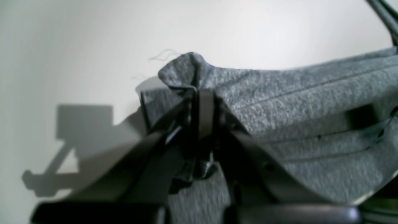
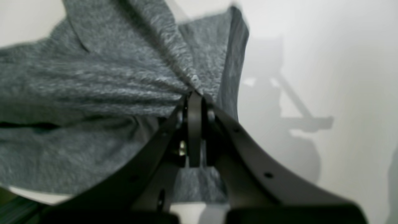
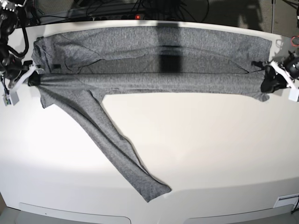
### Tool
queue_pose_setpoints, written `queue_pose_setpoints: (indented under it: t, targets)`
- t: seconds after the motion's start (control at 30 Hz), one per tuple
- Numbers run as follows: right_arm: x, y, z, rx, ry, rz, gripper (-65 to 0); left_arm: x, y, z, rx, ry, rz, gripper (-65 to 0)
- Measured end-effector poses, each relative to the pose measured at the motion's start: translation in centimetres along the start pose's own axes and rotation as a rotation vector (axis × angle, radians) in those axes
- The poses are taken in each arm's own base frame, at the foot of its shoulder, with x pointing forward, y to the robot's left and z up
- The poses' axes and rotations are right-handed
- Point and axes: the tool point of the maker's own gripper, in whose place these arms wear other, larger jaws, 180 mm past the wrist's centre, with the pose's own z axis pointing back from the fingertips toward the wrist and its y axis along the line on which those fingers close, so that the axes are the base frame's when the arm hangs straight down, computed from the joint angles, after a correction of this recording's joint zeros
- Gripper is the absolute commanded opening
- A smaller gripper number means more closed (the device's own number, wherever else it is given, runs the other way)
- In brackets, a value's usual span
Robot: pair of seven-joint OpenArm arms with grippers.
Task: Fold the T-shirt properly
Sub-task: 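Lift the side edge with both grippers and fold it over the shirt body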
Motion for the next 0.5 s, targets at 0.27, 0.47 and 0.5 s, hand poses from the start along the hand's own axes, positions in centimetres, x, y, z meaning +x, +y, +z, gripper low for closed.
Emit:
queue_pose_setpoints:
  t: [0.27, 0.47, 0.5]
  targets:
    - [-3.7, 1.6, -0.7, 0.021, 0.065, -0.033, -65.0, -3.7, 0.6, 0.9, 0.046, 0.12, -0.044, -65.0]
    - [-4.6, 1.4, -0.9, -0.013, 0.095, -0.025, -55.2, -3.7, 0.6, 0.9, 0.047, 0.117, -0.047, -63.0]
    - [-4.5, 1.4, -0.9, -0.015, 0.092, -0.024, -48.7, -3.7, 0.6, 0.9, 0.047, 0.118, -0.047, -55.4]
